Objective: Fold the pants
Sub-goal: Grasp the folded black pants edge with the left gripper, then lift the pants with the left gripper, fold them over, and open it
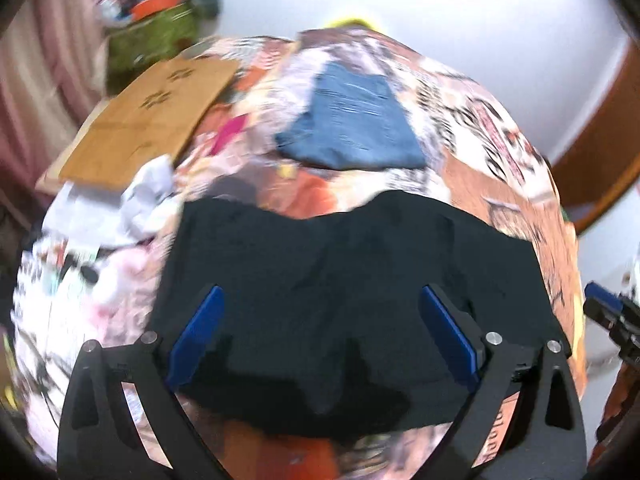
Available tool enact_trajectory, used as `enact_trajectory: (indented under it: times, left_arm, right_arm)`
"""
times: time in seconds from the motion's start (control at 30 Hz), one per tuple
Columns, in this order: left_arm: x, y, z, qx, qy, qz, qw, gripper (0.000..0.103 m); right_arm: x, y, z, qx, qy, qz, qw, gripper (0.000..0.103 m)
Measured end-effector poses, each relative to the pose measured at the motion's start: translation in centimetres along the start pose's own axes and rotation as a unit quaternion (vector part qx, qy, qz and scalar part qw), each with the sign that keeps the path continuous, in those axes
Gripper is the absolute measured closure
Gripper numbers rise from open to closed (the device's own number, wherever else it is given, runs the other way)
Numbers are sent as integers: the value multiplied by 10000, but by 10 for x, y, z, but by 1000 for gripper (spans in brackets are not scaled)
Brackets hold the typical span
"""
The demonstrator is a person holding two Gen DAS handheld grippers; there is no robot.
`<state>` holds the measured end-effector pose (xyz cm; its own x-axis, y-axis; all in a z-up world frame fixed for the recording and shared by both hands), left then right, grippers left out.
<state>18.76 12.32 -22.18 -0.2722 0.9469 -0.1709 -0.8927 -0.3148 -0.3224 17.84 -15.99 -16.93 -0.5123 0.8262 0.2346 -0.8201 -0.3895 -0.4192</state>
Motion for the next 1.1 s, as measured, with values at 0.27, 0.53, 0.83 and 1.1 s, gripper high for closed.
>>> enact_trajectory:
  times: [0.27, 0.53, 0.83, 1.1]
  left_arm:
    - [71, 37, -17, 477, 393, 892, 9941, 4]
    - [92, 81, -59, 1184, 1234, 1671, 9710, 4]
    - [89, 72, -75, 1132, 1717, 1871, 9606, 2]
    - [95, 48, -94, 1047, 2071, 2310, 9449, 3]
  right_arm:
    - [51, -9, -29, 169, -35, 585, 9981, 52]
    - [54, -5, -72, 830, 382, 782, 9927, 52]
    - [45, 3, -85, 987, 266, 575, 9931, 52]
    - [43, 6, -86, 915, 112, 540, 9943, 51]
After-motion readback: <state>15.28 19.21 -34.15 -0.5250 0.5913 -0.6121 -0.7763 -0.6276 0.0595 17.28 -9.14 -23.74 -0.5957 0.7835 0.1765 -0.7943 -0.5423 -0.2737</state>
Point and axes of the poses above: each gripper's, at about its wrist camera, not at the fingertips, and z roughly against the way its jaws point, x to its left, y to its underside, the point moved 2 cm from there along -z, roughly the way its jaws point, and after that the axes turned 13 degrees about x, right-handed, at the moved point
